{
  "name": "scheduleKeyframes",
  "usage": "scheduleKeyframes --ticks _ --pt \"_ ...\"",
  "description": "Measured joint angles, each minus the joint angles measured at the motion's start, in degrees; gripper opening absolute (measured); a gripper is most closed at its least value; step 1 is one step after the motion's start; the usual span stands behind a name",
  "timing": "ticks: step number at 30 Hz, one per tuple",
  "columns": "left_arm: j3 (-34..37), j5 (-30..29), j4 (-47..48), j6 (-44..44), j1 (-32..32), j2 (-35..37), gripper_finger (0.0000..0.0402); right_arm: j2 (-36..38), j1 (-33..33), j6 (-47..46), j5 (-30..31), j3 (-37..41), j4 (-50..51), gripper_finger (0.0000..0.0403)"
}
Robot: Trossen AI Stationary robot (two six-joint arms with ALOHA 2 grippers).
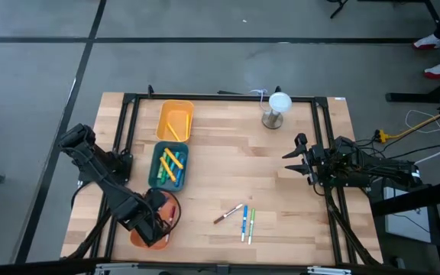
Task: Pick & Place Markers
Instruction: Put the blue marker pen into the orange bin
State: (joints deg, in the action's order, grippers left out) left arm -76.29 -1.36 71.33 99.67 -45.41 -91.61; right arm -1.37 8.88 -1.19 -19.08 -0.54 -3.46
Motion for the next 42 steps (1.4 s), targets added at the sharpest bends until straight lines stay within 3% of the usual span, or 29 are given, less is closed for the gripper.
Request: scheduleKeyframes --ticks 14,21,35,42 --pt "0.00 -0.91 -0.51 3.23 0.23 -0.55 0.0024 -0.02 -0.02 0.00 -0.02 0.00 0.00 0.0170" --pt "0.02 3.95 -0.65 0.02 1.44 -2.98 0.0024 0.01 -0.01 0.00 -0.01 0.00 0.00 0.0170" --pt "0.07 6.68 -0.32 0.18 1.79 -7.90 0.0024 0.00 -0.01 0.00 -0.01 0.01 0.00 0.0170" --pt "0.07 6.19 -0.21 1.93 1.81 -8.74 0.0050 0.01 0.00 0.00 -0.02 0.00 -0.02 0.0170"
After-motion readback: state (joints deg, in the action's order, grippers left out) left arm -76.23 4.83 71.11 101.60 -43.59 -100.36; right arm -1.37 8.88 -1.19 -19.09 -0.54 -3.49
